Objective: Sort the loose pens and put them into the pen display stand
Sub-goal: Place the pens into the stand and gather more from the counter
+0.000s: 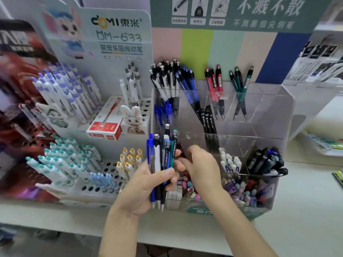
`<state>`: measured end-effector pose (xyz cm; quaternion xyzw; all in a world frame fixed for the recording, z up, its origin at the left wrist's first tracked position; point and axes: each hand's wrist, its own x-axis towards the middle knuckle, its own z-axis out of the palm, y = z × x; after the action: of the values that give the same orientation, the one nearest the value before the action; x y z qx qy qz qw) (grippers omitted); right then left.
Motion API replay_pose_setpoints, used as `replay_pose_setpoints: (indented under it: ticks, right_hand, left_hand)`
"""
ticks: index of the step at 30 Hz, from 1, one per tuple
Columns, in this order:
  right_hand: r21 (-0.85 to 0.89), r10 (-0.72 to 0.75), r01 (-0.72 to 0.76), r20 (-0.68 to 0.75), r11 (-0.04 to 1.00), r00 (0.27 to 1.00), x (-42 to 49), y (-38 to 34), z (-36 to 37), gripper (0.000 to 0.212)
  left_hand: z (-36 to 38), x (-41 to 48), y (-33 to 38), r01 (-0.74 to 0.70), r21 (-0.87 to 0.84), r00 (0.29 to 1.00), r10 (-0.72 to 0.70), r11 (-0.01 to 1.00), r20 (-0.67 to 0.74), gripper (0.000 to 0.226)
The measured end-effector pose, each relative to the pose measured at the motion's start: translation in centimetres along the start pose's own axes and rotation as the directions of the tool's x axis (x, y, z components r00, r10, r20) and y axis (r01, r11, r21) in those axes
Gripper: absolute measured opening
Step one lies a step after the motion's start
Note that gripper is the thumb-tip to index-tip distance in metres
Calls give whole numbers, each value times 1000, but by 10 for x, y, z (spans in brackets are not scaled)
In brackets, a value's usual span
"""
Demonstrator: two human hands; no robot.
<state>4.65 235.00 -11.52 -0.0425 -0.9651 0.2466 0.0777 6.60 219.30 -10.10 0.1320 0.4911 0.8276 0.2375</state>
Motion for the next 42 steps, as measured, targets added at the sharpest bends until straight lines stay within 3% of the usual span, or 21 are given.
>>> replay_pose_setpoints:
  ticks: [2,4,6,8,11,13,15,17,19,22,25,28,31,33,35,36,37,39,40,42]
  right_hand:
    - [135,-2,16,-101,991,995,-3,3,-8,18]
    - [381,16,59,-190,923,982,-6,0,-26,7]
    - [620,9,62,-111,782,994,-9,-6,-46,13]
    - [754,-37,2,29,657,999,-9,-10,-63,10]
    - [751,-13,-19,36,661,999,-1,-3,-82,5]
    - [811,89,10,-77,585,993,10,10,-100,8]
    - [841,215,112,-261,529,941,23,21,-125,9]
    - [757,282,248,-494,605,822,38,30,-150,9]
    - [601,247,345,-688,721,682,53,37,-167,6]
    - [398,109,372,-791,839,602,77,41,-177,11]
    - [263,5,250,-699,932,715,99,48,-171,18]
    - [43,27,-4,-535,999,845,112,56,-154,29]
    - [-141,53,-140,-493,980,869,112,60,-143,36]
    - [-60,29,-76,-562,995,826,104,57,-143,32]
    - [103,-17,106,-634,989,773,86,46,-147,20]
    - [206,-22,180,-597,962,802,76,40,-150,15]
    - [328,-27,209,-482,921,876,66,33,-154,15]
    - [551,-95,136,-102,824,990,53,22,-158,15]
    - [608,-144,80,57,790,988,50,19,-159,12]
    - [667,-191,18,187,745,964,51,17,-156,9]
  left_hand:
    - [2,2,1,6,31,999,-5,999,-37,48]
    - [6,4,2,19,56,998,-15,998,-64,44]
    - [11,7,3,43,70,997,-38,997,-69,41]
    - [19,13,4,59,107,997,-54,992,-53,37]
    - [37,27,10,79,110,997,-78,991,-9,37]
    - [47,41,12,89,104,996,-88,991,-9,31]
    - [55,55,11,85,157,996,-83,984,-19,24]
    - [64,68,9,79,207,997,-77,975,-19,21]
    - [74,78,7,62,210,998,-63,976,-3,23]
    - [87,90,9,46,178,998,-53,983,38,45]
    - [92,96,10,38,145,994,-52,989,92,49]
    - [92,98,11,16,126,991,-32,992,129,42]
    - [91,97,13,4,110,986,-22,994,164,42]
    - [90,96,14,-4,104,984,-15,995,178,42]
    - [89,94,14,-10,108,983,-10,994,181,40]
    - [88,93,15,-15,121,983,-7,993,181,38]
    - [87,92,16,-20,136,983,-5,990,181,35]
    - [85,89,17,-14,155,983,-15,988,182,31]
    - [84,87,18,-8,158,982,-21,987,185,30]
    - [81,84,21,-6,166,980,-27,986,196,30]
